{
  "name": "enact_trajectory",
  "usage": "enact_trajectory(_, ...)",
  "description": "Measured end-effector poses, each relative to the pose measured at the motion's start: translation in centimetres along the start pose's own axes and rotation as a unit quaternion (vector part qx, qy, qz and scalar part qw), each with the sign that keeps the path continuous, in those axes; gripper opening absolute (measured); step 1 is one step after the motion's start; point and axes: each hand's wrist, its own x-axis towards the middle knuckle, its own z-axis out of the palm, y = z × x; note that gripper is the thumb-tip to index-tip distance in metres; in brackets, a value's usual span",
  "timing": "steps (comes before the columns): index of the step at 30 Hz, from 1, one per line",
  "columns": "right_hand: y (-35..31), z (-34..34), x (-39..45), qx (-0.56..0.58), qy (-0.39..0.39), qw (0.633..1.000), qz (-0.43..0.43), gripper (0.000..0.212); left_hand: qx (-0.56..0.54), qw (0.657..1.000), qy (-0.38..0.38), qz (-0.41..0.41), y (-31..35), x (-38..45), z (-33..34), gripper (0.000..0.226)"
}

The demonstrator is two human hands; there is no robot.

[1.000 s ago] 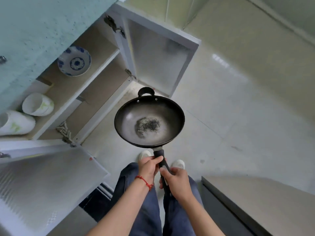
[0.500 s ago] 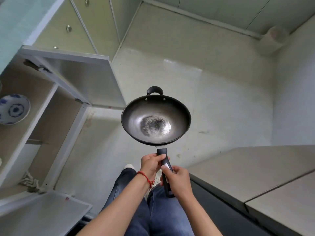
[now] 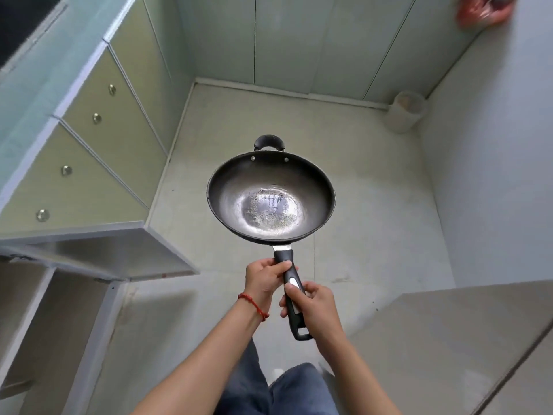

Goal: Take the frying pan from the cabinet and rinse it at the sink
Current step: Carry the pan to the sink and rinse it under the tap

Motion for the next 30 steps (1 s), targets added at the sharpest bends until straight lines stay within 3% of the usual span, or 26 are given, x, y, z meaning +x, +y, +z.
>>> enact_trajectory(5,-7.1,1.7,5.4,0.081,-0.034,0.996,-0.021,0.008,0.024,0.999,-0.025,0.04,8.9,3.9,1.7,0.005)
enact_trajectory(12,-14.4,0.9,10.9,0.105,-0.063,0.989,-0.078,0.005,0.043,0.993,-0.065,0.088,17.1,7.6,6.0,0.005)
enact_trajectory(18,-20.8,-2.7,17.5,0.126,-0.072,0.981,-0.13,0.014,0.068,0.99,-0.064,0.106,22.5,12.8,12.0,0.006)
enact_trajectory(22,-25.6,-6.2,22.4,0.121,-0.078,0.978,-0.154,0.031,0.066,0.988,-0.068,0.125,26.4,16.7,17.7,0.006)
enact_trajectory(30,-36.2,-12.6,31.6,0.09,-0.088,0.976,-0.18,0.023,0.05,0.986,-0.07,0.142,34.9,23.2,28.0,0.012)
